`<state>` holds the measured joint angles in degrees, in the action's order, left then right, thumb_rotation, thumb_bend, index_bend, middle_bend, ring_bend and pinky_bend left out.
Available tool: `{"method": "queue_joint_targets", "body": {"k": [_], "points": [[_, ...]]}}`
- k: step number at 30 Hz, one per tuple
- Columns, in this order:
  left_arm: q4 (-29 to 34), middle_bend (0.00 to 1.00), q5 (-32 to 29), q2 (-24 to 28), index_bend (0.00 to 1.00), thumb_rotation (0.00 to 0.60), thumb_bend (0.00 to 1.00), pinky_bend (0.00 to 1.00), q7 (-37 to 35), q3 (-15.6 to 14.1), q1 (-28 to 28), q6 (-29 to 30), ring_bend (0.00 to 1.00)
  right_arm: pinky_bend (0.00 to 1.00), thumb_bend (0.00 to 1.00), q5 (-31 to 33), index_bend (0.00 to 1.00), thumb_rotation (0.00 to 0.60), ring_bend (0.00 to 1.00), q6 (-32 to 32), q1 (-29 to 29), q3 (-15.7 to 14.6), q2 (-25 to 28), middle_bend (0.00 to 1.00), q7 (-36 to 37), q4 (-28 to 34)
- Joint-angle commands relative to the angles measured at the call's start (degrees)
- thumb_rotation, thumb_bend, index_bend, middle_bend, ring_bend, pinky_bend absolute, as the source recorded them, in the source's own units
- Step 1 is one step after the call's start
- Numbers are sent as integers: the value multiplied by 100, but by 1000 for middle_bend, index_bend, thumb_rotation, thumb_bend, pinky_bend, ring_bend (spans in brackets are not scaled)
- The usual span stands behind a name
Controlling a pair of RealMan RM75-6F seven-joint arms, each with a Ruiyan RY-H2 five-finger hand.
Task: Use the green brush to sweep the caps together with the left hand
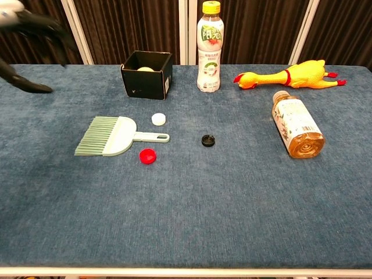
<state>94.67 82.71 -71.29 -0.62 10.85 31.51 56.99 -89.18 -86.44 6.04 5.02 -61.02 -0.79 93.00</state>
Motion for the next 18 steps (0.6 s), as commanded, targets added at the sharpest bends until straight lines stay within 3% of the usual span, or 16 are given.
{"method": "queue_joint_targets", "body": {"k": [1,11,18], "points": [[-211,411,-598,-442,322,600,213,344,416,84,407,-537,261,0,146,-8,0,600,0,12,10,-8,-3,0,59,-43],[-783,426,-2132,-1566,344,600,246,343,1561,163,1069,-1012,261,0,146,4,0,600,0,-14,-24,-41,28,0,150,-109],[-1155,426,-2967,-2252,345,600,228,292,2506,184,1572,-892,262,0,146,61,0,600,0,-14,-60,-57,49,0,162,-99]]}}
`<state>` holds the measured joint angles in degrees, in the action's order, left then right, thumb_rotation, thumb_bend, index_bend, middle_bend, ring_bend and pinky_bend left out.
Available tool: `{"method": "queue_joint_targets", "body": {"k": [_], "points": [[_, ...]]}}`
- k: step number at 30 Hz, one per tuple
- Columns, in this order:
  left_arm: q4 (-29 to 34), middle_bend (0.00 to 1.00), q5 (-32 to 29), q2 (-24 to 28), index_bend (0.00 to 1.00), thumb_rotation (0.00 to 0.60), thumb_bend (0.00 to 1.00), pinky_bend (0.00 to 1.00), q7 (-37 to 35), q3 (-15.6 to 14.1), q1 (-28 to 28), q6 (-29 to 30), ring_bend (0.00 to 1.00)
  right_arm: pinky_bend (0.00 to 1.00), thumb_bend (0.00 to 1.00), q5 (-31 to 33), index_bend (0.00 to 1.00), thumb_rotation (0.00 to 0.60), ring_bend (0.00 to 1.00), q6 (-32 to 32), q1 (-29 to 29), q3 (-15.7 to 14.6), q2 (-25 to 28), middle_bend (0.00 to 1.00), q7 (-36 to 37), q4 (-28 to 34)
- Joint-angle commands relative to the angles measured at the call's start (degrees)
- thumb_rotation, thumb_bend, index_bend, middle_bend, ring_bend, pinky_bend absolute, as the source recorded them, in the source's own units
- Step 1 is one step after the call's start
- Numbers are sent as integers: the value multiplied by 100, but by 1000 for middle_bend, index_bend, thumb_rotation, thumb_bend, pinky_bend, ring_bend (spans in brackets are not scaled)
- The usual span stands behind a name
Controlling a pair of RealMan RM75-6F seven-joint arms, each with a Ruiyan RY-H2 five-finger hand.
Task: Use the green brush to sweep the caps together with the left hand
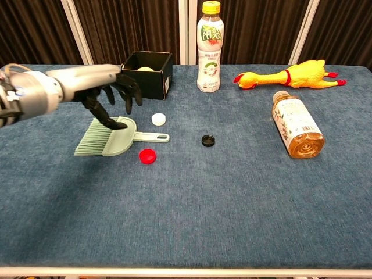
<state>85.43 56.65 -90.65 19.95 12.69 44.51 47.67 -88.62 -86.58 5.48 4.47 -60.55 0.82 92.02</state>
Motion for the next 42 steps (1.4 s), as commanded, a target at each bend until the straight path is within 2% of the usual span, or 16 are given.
{"method": "queue_joint_targets", "body": {"k": [1,5,15,26,42], "points": [[-271,426,-486,-384,346,600,227,292,545,6,336,26,262,0,145,10,0,600,0,0,-7,-3,4,0,4,-2],[-514,434,-964,-698,346,600,225,293,875,15,610,-32,261,0,147,47,0,600,0,14,-15,-3,10,0,26,-17],[-1203,462,-1510,-1271,384,600,225,299,1509,-114,939,218,261,0,146,128,0,600,0,40,-33,5,31,0,85,-72],[-1304,462,-1650,-1355,391,600,224,298,1981,-227,1077,432,261,0,147,167,0,600,0,51,-39,13,6,0,125,-119],[-1494,468,-1993,-1458,411,600,234,296,2370,-362,1235,261,262,0,147,207,0,600,0,27,-82,12,-8,0,177,-164]]}}
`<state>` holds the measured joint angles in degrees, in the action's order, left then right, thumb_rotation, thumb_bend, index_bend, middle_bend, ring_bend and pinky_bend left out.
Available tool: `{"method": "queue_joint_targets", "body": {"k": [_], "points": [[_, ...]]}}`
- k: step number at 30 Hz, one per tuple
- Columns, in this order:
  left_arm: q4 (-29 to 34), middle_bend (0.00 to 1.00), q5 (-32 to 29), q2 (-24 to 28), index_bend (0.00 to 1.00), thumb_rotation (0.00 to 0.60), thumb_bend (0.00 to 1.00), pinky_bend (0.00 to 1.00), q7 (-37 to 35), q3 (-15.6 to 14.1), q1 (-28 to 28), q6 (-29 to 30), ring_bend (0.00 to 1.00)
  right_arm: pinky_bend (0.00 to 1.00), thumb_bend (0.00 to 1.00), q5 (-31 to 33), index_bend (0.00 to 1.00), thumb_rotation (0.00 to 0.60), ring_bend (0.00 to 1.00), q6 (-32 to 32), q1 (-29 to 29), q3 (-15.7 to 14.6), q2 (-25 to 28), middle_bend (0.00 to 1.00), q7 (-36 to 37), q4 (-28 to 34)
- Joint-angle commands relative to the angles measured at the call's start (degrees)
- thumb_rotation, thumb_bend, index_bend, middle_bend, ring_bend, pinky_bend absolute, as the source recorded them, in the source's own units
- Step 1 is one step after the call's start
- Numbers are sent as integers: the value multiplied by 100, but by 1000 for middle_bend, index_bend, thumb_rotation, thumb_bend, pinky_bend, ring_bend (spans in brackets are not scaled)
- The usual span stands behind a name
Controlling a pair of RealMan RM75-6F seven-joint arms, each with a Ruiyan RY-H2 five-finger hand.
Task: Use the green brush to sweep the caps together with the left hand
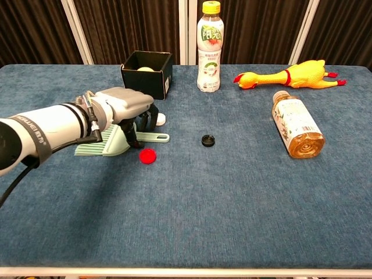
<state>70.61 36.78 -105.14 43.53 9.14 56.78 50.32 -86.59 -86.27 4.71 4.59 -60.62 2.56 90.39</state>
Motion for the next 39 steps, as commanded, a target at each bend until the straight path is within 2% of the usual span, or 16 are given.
{"method": "queue_joint_targets", "body": {"k": [1,8,13,19,24,29,34,39], "points": [[-23,469,-6,-16,411,600,234,296,26,-13,14,1,262,0,147,11,0,600,0,-5,-9,1,-2,0,2,-1],[-111,525,18,-79,448,600,255,300,68,-78,28,-18,315,0,147,25,0,600,0,-18,-31,0,1,0,36,-16],[-32,576,287,-14,504,600,281,308,-108,-71,-40,106,378,0,147,21,0,600,0,-40,-51,-2,9,0,80,-13],[531,596,1058,581,525,600,305,332,-908,-46,-309,151,404,0,146,-3,0,600,0,-78,-72,-5,22,0,119,-18],[1202,596,1830,1421,525,600,305,332,-2290,176,-594,-136,404,0,146,-43,0,600,0,-102,-81,-13,35,0,119,19],[1258,596,2815,1911,525,600,327,361,-3966,453,-768,-315,404,0,146,-102,0,600,0,-169,-114,-31,81,0,69,97],[674,596,3670,1876,527,600,374,401,-5629,582,-766,-345,404,0,146,-127,0,600,0,-246,-165,-43,135,0,33,176],[-486,596,4427,1410,529,600,381,443,-7167,402,-590,-309,404,0,146,-130,0,600,0,-265,-195,-55,187,0,5,243]]}}
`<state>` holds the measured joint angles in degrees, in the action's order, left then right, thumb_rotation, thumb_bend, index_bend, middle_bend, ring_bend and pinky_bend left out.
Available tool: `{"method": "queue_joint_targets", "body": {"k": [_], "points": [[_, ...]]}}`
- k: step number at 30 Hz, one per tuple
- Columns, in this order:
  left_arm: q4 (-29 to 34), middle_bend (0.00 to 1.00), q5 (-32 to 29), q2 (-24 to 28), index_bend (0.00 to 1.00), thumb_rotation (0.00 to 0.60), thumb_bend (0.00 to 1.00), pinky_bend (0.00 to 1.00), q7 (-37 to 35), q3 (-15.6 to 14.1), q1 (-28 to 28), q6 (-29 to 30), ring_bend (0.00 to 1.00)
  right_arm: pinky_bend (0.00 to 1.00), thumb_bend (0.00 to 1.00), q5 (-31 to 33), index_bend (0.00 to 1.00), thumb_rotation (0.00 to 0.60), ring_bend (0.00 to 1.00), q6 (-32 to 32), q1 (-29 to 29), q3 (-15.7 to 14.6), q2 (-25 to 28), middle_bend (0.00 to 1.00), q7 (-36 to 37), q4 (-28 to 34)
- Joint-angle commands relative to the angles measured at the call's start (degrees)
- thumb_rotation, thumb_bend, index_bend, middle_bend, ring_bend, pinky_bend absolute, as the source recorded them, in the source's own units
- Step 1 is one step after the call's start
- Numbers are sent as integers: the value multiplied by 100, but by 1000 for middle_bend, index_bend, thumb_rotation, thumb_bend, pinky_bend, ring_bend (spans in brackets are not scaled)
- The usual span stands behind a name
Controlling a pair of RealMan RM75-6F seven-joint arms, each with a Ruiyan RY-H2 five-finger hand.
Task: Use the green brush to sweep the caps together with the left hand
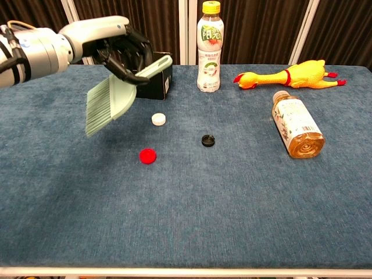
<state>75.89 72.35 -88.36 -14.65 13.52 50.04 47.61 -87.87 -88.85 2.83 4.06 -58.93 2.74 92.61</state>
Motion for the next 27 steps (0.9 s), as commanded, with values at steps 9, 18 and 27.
{"method": "queue_joint_targets", "body": {"k": [9,18,27], "points": [[-3168,596,1593,-1398,531,600,382,470,-3930,-531,506,-81,404,0,147,52,0,600,0,2,-67,-29,44,0,-4,59],[-4641,596,1995,-2173,532,600,383,467,-4727,-886,935,100,404,0,147,-34,0,600,0,-129,-143,-41,225,0,-129,289],[-5509,603,2192,-2595,542,600,390,466,-5142,-1209,1217,53,404,0,147,-1,0,600,0,-195,-198,-17,375,0,-387,581]]}}
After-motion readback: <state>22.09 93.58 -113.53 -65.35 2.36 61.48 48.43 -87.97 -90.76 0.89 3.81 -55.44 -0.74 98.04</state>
